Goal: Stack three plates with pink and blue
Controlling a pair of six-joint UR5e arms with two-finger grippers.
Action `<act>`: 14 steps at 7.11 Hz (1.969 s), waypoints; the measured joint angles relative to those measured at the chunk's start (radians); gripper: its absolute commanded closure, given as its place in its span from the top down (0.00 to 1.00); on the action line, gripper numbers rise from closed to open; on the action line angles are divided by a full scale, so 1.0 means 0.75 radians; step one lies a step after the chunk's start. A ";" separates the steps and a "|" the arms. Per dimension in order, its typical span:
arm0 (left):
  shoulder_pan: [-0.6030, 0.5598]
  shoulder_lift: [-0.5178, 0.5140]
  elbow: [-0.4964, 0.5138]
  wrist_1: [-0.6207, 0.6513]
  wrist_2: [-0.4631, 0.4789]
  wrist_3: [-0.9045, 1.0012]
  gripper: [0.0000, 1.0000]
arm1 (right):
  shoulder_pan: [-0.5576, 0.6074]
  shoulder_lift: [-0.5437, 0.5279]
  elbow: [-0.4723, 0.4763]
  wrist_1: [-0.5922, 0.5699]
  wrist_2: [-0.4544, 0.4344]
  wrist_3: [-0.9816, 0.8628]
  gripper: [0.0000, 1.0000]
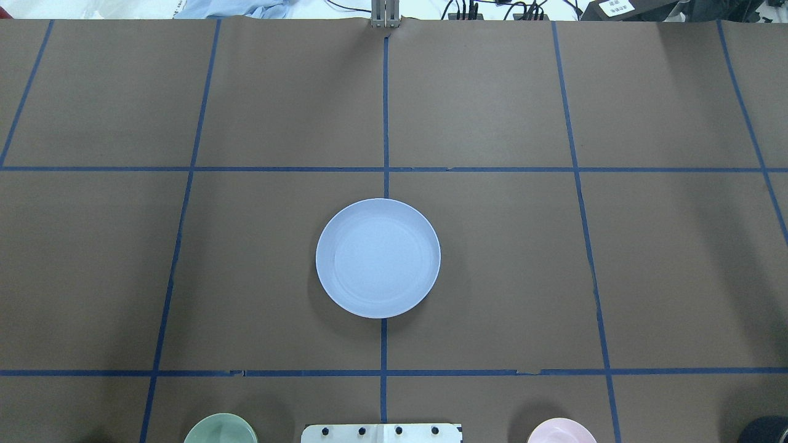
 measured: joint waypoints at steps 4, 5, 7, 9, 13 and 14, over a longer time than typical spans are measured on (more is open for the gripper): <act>-0.005 0.013 0.007 0.160 -0.215 -0.001 1.00 | 0.002 -0.014 -0.085 0.000 0.012 0.005 1.00; -0.005 0.008 0.005 0.158 -0.222 0.000 1.00 | 0.003 -0.019 -0.093 0.000 0.012 0.005 1.00; -0.005 -0.007 0.019 0.153 -0.230 -0.005 1.00 | 0.024 -0.052 -0.098 0.000 0.014 -0.001 1.00; -0.005 -0.024 0.009 0.153 -0.232 -0.011 1.00 | 0.047 -0.080 -0.089 0.000 0.014 -0.008 1.00; -0.007 -0.020 0.001 0.152 -0.219 -0.005 1.00 | 0.053 -0.064 -0.039 0.001 0.021 0.013 1.00; -0.007 -0.016 0.002 0.151 -0.218 -0.005 1.00 | 0.053 -0.054 -0.015 0.002 0.022 0.036 1.00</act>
